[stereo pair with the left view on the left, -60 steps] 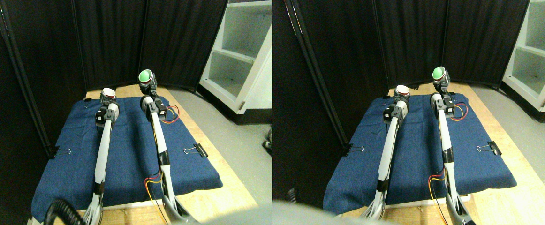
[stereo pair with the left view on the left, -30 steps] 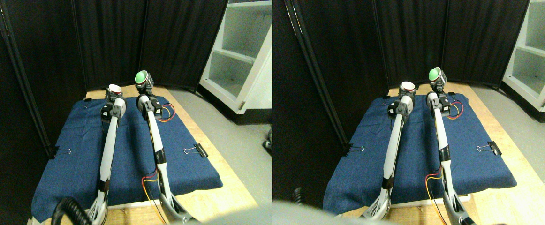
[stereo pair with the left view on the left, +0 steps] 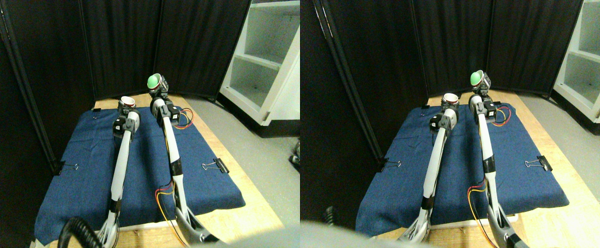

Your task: Pour (bimanual)

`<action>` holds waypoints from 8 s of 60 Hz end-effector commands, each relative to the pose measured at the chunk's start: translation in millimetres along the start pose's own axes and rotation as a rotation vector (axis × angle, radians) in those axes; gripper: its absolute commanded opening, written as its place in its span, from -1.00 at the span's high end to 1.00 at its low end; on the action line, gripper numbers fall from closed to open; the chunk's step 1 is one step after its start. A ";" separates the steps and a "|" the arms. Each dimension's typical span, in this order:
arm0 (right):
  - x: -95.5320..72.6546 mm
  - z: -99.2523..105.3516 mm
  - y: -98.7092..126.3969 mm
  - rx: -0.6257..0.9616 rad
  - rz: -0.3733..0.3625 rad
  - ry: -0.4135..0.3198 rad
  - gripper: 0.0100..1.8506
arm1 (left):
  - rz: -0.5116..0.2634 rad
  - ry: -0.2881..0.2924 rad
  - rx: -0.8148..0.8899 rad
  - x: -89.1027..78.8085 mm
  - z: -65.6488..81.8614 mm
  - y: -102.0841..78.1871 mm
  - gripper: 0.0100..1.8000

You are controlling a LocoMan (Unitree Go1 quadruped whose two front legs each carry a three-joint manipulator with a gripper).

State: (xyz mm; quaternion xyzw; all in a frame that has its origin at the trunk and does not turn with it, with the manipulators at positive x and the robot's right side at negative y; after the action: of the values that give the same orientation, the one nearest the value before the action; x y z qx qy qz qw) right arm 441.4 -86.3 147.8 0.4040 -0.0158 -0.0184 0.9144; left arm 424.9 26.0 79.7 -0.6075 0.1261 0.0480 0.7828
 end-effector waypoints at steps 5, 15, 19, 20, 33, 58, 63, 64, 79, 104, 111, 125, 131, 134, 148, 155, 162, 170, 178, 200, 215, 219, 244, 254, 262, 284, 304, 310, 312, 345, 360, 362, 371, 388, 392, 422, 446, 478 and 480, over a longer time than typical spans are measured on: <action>-2.3 9.1 19.2 -0.019 0.070 -0.019 0.65 | -0.050 -0.005 -0.026 2.8 -4.8 -7.1 0.64; -1.8 7.6 25.1 -0.081 0.063 0.001 0.65 | -0.046 -0.005 -0.049 2.5 -9.5 -8.2 0.64; -1.8 6.6 27.6 -0.084 0.063 0.001 0.65 | -0.043 -0.003 -0.053 1.4 -10.4 -8.0 0.64; -1.8 6.6 27.6 -0.084 0.063 0.001 0.65 | -0.043 -0.003 -0.053 1.4 -10.4 -8.0 0.64; -1.5 2.0 34.7 -0.090 0.066 0.026 0.65 | -0.041 0.001 -0.047 -0.6 -10.6 -7.6 0.64; -3.8 -2.8 40.1 -0.115 0.070 0.042 0.65 | -0.040 0.009 -0.052 -6.6 -11.8 -13.6 0.64; -3.8 -2.9 39.8 -0.114 0.070 0.041 0.65 | -0.038 0.008 -0.051 -7.4 -11.6 -16.6 0.64; -3.9 -2.9 39.7 -0.116 0.072 0.042 0.65 | -0.039 0.009 -0.051 -7.7 -11.7 -17.5 0.64; -5.2 -2.8 39.0 -0.116 0.073 0.039 0.65 | -0.049 0.045 -0.020 -13.3 -11.9 -28.2 0.64; -12.6 1.6 43.5 -0.191 0.095 0.074 0.65 | -0.028 0.055 -0.011 -17.4 -14.1 -26.6 0.64; -15.7 4.7 45.6 -0.206 0.073 0.089 0.65 | -0.017 0.047 -0.014 -16.7 -15.6 -23.8 0.64; -19.7 10.6 44.1 -0.225 0.070 0.097 0.65 | -0.032 0.043 -0.015 -14.9 -17.5 -22.1 0.64; -20.6 11.5 43.2 -0.236 0.077 0.113 0.65 | -0.034 0.049 -0.015 -14.8 -18.3 -22.6 0.64; -21.1 11.3 42.7 -0.238 0.077 0.120 0.65 | -0.038 0.064 -0.018 -15.5 -18.3 -24.0 0.64; -22.2 5.9 41.9 -0.222 0.074 0.125 0.65 | -0.043 0.064 -0.022 -20.4 -16.8 -31.2 0.64; -20.6 0.8 42.6 -0.258 0.089 0.141 0.65 | -0.047 0.060 -0.017 -22.2 -14.8 -31.5 0.64; -20.5 -3.8 43.8 -0.310 0.112 0.142 0.65 | -0.048 0.054 -0.016 -22.2 -12.9 -30.6 0.64; -18.2 -7.2 42.9 -0.289 0.152 0.167 0.65 | -0.061 0.065 0.001 -22.7 -12.6 -30.2 0.64; -19.9 -8.8 43.6 -0.303 0.129 0.171 0.65 | -0.050 0.064 -0.016 -21.8 -13.1 -30.4 0.64; -21.7 -11.2 42.5 -0.355 0.108 0.174 0.65 | -0.055 0.076 -0.026 -20.1 -18.0 -32.5 0.64; -19.5 -13.6 40.3 -0.422 0.130 0.192 0.65 | -0.048 0.065 -0.027 -22.3 -17.7 -36.6 0.64; -19.0 -13.8 40.7 -0.437 0.131 0.189 0.65 | -0.049 0.067 -0.029 -22.3 -17.2 -36.5 0.64; -18.4 -14.4 45.0 -0.581 0.152 0.186 0.65 | -0.048 0.075 -0.036 -21.1 -17.7 -36.0 0.64; -17.2 -13.0 46.1 -0.631 0.171 0.195 0.65 | -0.046 0.069 -0.045 -19.5 -18.4 -35.8 0.64; -15.9 -12.6 46.1 -0.663 0.178 0.205 0.65 | -0.047 0.069 -0.046 -19.2 -18.2 -36.0 0.64; -13.4 -19.8 47.8 -0.873 0.269 0.230 0.65 | -0.046 0.060 -0.049 -17.1 -15.0 -34.7 0.64; -16.2 -23.6 49.4 -0.974 0.253 0.237 0.65 | -0.046 0.052 -0.056 -14.8 -14.1 -33.5 0.64; -16.6 -23.6 49.9 -0.990 0.246 0.236 0.65 | -0.047 0.058 -0.054 -13.7 -14.1 -33.6 0.64; -17.1 -23.5 49.9 -0.971 0.224 0.230 0.65 | -0.047 0.055 -0.051 -13.7 -14.7 -33.6 0.64; -3.6 -1.8 21.5 -0.226 -0.034 0.083 0.65 | -0.049 0.053 -0.038 -13.4 -13.1 -32.6 0.64; -3.5 -3.4 8.4 0.048 -0.029 0.050 0.65 | -0.071 0.044 -0.020 -14.5 -3.5 -32.6 0.64; -3.4 -3.8 6.3 0.094 -0.030 0.051 0.65 | -0.073 0.037 -0.013 -14.7 -2.2 -32.1 0.64; -5.9 -5.6 -2.9 0.201 -0.033 0.050 0.65 | -0.070 0.044 -0.016 -11.9 6.1 -26.3 0.64; -6.6 -12.7 -34.2 0.411 -0.060 0.061 0.65 | -0.052 -0.008 -0.019 -6.7 22.1 -3.1 0.64; -7.0 -14.2 -41.0 0.474 -0.096 0.055 0.65 | -0.044 -0.025 -0.021 -5.0 25.6 4.7 0.64; -12.2 -26.7 -84.1 0.575 -0.166 0.018 0.65 | 0.028 -0.113 -0.065 12.9 26.6 59.9 0.64; -5.5 -37.6 -111.5 0.570 -0.222 0.000 0.65 | 0.025 -0.182 -0.049 25.6 32.0 78.9 0.64; 0.5 -63.8 -132.3 0.561 -0.275 -0.017 0.65 | 0.041 -0.196 -0.087 20.9 33.6 100.9 0.64; -1.1 -64.9 -133.5 0.547 -0.267 -0.015 0.65 | 0.040 -0.196 -0.087 21.2 33.9 103.0 0.64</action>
State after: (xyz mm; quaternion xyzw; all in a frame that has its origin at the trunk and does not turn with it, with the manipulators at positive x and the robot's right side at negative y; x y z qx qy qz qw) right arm 438.3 -130.6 -0.7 0.6385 0.0453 -0.1539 0.7527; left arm 424.7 81.3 -14.5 -0.6290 0.0699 0.1390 0.7617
